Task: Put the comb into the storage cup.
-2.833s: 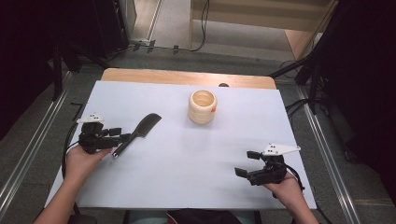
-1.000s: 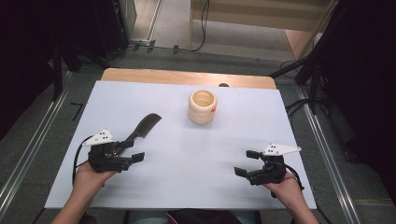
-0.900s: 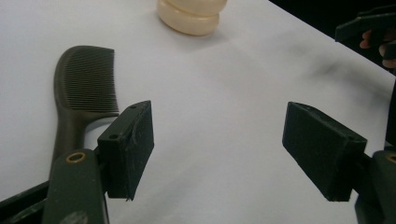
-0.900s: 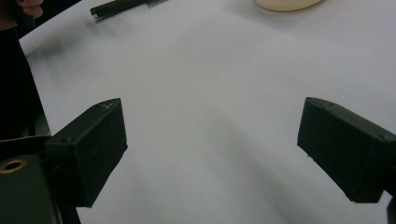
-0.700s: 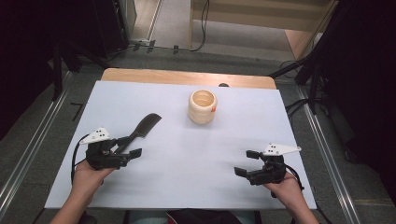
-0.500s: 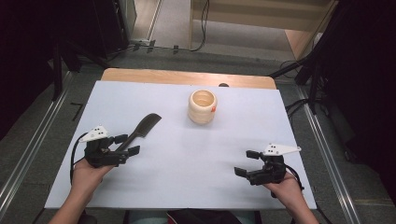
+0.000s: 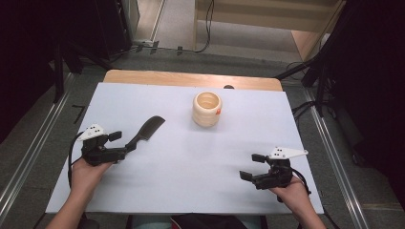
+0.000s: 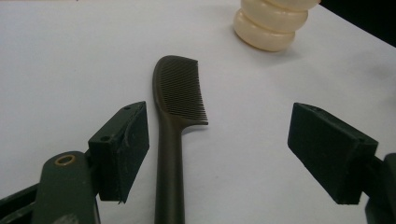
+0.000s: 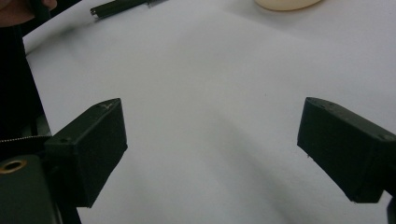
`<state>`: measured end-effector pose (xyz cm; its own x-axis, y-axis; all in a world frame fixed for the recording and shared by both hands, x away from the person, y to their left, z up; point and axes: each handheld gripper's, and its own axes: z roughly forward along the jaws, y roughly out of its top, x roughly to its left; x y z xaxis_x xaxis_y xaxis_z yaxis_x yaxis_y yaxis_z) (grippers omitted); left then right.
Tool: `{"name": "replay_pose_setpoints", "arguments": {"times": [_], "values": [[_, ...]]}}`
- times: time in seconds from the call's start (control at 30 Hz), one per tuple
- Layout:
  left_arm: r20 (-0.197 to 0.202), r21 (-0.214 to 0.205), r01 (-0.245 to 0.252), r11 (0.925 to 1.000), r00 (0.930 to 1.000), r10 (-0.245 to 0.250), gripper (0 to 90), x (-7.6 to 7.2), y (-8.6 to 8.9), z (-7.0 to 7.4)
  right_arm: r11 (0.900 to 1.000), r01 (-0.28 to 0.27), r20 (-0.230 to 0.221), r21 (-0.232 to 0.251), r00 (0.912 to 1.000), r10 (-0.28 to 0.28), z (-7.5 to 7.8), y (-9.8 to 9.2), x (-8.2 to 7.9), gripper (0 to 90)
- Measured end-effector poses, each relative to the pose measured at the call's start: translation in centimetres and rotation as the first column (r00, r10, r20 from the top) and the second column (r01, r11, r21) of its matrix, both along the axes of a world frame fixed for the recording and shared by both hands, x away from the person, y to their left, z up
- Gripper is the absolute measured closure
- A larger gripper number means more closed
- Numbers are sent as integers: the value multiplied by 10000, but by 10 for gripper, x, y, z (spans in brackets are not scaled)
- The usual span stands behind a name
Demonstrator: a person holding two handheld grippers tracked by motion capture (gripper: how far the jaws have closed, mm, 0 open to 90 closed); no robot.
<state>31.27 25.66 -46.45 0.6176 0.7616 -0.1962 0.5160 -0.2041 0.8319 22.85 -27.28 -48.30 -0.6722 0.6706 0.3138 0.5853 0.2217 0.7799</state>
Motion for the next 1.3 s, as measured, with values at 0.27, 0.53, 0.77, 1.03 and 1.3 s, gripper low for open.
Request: {"name": "replay_pose_setpoints", "arguments": {"times": [0.27, 0.53, 0.77, 1.03, 1.3], "values": [[-292, 399, -269, 9988, 9992, 280, 214, 11, 4, 2, 10000, 16, -11, -8, 10000, -16, 0, 0, 0, 66], [-781, 1302, -368, 9908, 9958, 473, 226, 19, 2, 6, 10000, 18, 18, -2, 10000, -18, 0, -1, 0, 67], [-1377, 1955, -27, 9807, 9900, 302, 260, 20, -3, 6, 10000, 40, 27, -48, 10000, -40, 0, -1, 0, 66], [-2290, 3025, 385, 9524, 9729, 334, 290, 22, -11, -2, 10000, 39, 9, -41, 10000, -39, 0, -1, 0, 66], [-2516, 3825, 543, 9224, 9667, 474, 375, 21, -15, -5, 10000, 39, -14, -39, 10000, -40, 0, -1, 0, 66]]}}
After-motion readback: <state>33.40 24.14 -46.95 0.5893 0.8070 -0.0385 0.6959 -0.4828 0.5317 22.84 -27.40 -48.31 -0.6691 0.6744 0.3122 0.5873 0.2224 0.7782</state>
